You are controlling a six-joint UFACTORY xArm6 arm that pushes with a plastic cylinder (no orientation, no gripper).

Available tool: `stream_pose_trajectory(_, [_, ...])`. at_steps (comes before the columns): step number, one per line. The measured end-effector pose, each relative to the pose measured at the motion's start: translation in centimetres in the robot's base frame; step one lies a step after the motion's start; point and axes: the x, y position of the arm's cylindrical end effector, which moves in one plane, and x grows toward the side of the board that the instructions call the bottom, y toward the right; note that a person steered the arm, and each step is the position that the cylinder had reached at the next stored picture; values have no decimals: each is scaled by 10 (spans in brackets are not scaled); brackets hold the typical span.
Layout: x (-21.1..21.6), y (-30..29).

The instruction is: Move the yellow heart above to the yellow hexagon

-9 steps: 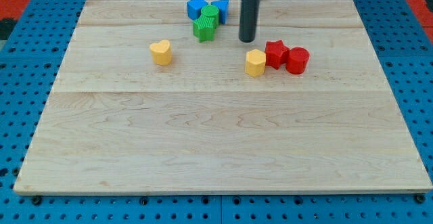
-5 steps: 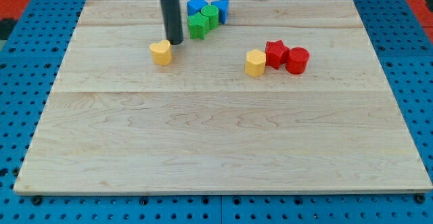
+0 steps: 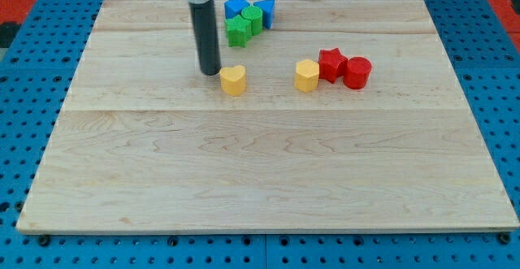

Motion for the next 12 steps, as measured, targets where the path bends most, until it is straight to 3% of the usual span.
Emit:
stream_pose_trajectory(1, [35, 28])
stream_pose_trajectory(2, [50, 136])
stream_pose_trajectory(3, [58, 151])
stream_pose_trajectory(5, [39, 38])
stream_pose_trajectory(6, [16, 85])
stream_pose_trajectory(7, [16, 92])
stream_pose_trajectory(8, [9, 33])
stream_pose_trajectory(9, [-27, 84])
stream_pose_trajectory(10, [-29, 140])
stream_pose_trajectory(11, [-23, 157])
stream_pose_trajectory(12, [-28, 122])
